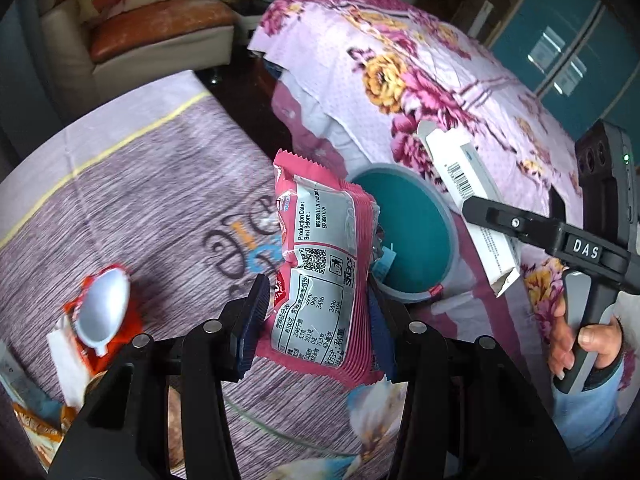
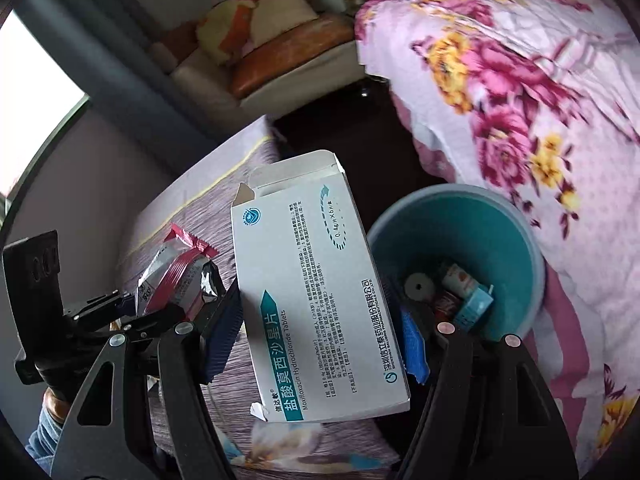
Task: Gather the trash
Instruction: 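Carry the wrapper and medicine box toward the teal bin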
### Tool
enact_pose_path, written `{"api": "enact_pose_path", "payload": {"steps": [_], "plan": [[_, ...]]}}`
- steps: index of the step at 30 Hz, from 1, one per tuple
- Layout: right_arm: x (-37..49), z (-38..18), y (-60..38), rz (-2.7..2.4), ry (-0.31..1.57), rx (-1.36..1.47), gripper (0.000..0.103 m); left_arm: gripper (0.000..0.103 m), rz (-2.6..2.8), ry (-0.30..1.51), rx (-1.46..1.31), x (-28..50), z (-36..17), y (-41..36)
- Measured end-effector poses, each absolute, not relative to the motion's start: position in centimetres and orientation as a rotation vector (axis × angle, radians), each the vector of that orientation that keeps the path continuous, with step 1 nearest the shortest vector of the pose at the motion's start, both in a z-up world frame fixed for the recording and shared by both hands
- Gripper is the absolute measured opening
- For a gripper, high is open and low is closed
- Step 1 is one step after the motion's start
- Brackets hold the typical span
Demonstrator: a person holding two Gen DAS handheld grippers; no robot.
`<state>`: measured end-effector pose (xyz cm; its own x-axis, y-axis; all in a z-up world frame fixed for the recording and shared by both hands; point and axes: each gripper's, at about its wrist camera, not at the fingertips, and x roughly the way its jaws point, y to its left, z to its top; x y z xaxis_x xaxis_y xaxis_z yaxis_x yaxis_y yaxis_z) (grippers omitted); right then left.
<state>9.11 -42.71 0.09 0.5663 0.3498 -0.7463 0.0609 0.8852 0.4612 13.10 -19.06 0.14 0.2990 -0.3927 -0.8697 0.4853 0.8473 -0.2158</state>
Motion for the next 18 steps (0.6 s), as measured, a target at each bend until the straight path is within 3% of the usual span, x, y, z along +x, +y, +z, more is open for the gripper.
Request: {"api": "enact_pose_path", "payload": {"steps": [18], "plan": [[7.9, -3.3, -50.6, 0.075, 0.946, 0.591, 0.065, 0.048, -0.706, 1.251, 0.096, 14.7, -3.7, -27.3]]}}
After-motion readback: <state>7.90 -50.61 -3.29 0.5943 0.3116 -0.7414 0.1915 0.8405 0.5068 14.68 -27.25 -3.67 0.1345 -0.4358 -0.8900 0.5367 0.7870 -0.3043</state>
